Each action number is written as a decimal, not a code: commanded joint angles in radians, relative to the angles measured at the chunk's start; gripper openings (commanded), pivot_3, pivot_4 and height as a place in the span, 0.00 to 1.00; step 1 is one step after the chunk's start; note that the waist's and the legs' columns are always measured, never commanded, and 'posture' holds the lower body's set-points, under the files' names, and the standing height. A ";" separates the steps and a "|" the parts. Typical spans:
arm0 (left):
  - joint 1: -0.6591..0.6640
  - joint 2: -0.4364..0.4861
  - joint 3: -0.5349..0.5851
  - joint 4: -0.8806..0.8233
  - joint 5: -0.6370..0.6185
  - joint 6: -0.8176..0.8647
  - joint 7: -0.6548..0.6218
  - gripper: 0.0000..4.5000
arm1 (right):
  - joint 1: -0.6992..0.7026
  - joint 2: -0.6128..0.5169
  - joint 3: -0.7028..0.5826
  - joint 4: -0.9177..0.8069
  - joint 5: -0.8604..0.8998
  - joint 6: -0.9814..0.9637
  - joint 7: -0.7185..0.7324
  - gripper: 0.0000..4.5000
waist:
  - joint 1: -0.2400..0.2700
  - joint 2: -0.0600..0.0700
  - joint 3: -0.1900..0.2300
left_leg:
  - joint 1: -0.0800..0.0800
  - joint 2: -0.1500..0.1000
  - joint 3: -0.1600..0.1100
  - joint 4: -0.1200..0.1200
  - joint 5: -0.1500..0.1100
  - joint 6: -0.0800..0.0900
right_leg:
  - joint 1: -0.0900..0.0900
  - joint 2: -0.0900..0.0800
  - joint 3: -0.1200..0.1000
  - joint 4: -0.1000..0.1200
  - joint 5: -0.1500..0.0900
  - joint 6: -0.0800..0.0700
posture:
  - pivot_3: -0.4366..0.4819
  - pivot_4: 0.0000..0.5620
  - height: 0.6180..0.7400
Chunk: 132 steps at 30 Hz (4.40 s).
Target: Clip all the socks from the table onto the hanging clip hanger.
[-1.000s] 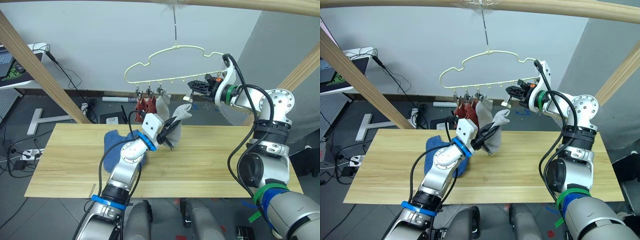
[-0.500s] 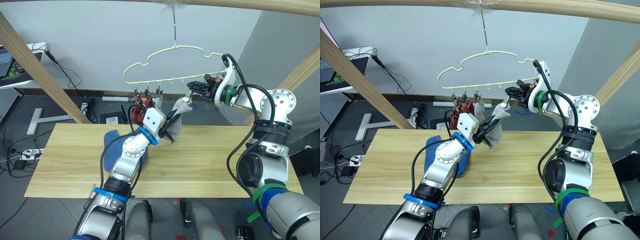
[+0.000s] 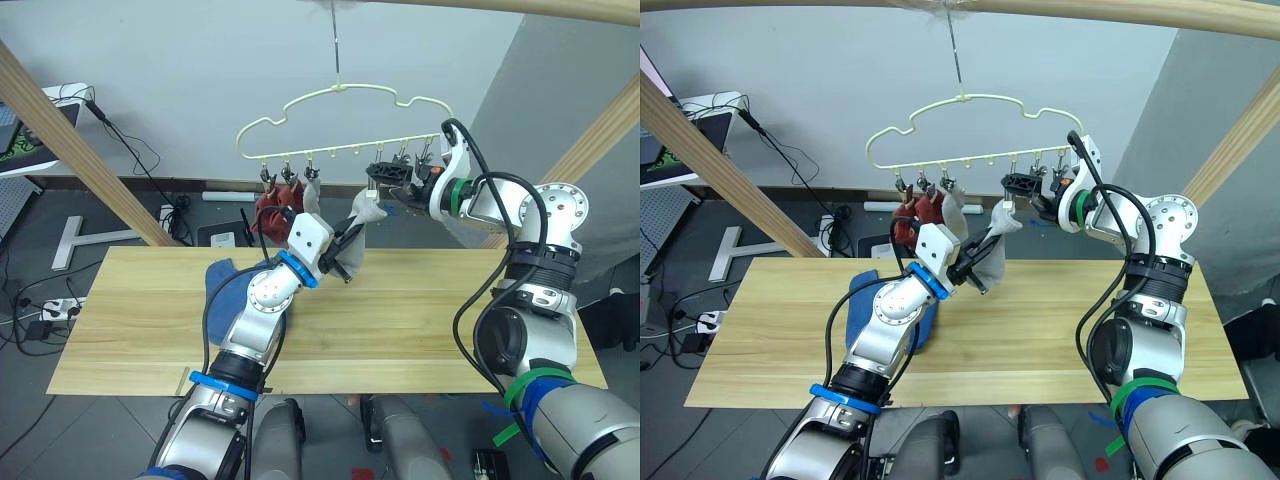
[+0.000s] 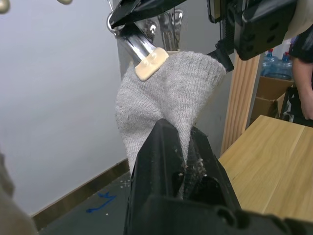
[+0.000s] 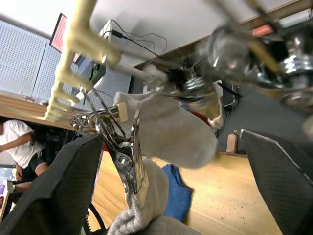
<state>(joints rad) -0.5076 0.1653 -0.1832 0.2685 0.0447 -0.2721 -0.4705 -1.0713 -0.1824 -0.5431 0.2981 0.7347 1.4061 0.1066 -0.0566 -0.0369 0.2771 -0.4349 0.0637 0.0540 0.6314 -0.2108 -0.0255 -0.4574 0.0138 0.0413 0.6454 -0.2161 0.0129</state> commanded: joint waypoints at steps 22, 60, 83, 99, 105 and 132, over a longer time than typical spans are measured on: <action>0.113 0.182 0.148 -0.400 -0.277 0.376 -0.155 0.90 | 0.549 -0.074 0.571 -0.672 -0.411 -0.772 0.099 0.73 | -0.006 0.001 0.001 | 0.002 -0.001 0.001 0.000 0.000 -0.001 | 0.000 0.001 0.001 0.001 -0.001 0.002 | 0.42 0.50 1.00; 0.013 0.212 0.175 -0.507 -0.329 0.479 -0.134 0.90 | 0.308 0.056 0.554 -0.215 -0.609 -1.077 0.037 0.30 | 0.012 0.001 0.001 | 0.002 -0.001 0.001 0.000 0.000 -0.001 | 0.000 0.001 0.001 0.002 -0.001 0.002 | 0.48 0.51 1.00; -0.036 0.204 0.177 -0.503 -0.342 0.483 -0.133 0.90 | 0.255 0.074 0.541 -0.137 -0.631 -1.130 0.038 0.30 | 0.024 0.001 0.001 | 0.002 -0.001 0.001 0.000 0.001 -0.001 | 0.000 0.001 0.000 0.002 -0.001 0.001 | 0.49 0.52 1.00; -0.047 0.202 0.175 -0.510 -0.355 0.486 -0.131 0.90 | 0.243 0.083 0.539 -0.124 -0.631 -1.140 0.043 0.25 | 0.024 0.001 0.001 | 0.002 -0.001 0.001 0.000 0.001 -0.001 | 0.000 0.001 0.000 0.003 0.000 0.000 | 0.49 0.53 1.00; -0.036 0.199 0.172 -0.519 -0.356 0.488 -0.127 0.90 | 0.254 0.074 0.537 -0.126 -0.633 -1.133 0.048 0.02 | 0.024 0.001 0.001 | 0.002 -0.001 0.001 0.000 0.001 -0.001 | 0.000 0.001 0.000 0.003 0.000 0.000 | 0.49 0.53 1.00; 0.291 0.220 0.186 -0.153 -0.141 0.480 0.057 0.90 | 0.364 0.019 0.385 -0.513 -0.351 -0.464 0.091 0.02 | 0.024 0.001 0.001 | 0.003 0.000 0.000 0.006 0.001 -0.001 | 0.001 0.000 0.000 0.007 -0.001 0.001 | 0.45 0.53 1.00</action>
<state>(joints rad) -0.2020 0.3864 0.0065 0.1231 -0.1117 0.2503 -0.4211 -0.6986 -0.1647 -0.1311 -0.1846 0.3568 0.8976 0.2160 -0.0322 -0.0356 0.2781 -0.4326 0.0641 0.0539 0.6374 -0.2103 -0.0260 -0.4565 0.0131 0.0413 0.6519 -0.2168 0.0137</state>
